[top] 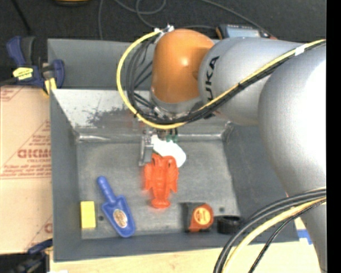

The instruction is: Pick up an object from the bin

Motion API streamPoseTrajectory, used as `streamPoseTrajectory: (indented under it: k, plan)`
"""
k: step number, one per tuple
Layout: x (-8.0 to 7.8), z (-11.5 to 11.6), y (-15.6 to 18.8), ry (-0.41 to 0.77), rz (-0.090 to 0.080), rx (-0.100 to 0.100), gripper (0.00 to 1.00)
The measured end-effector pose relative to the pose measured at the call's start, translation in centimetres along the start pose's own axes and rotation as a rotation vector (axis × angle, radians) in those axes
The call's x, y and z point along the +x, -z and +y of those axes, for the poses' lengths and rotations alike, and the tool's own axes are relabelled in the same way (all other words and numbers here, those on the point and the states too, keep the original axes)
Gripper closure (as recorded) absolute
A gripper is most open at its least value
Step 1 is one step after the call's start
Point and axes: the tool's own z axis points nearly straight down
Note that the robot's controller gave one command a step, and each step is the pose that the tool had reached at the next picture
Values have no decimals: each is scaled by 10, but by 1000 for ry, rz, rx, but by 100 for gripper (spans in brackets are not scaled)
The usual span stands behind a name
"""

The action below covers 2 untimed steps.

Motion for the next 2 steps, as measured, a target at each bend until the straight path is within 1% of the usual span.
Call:
streamPoseTrajectory:
  k: [1,2]
  plan:
    - [6,-41,-20,80,-4,1,0]
    - [35,-78,-28,128,-1,3,0]
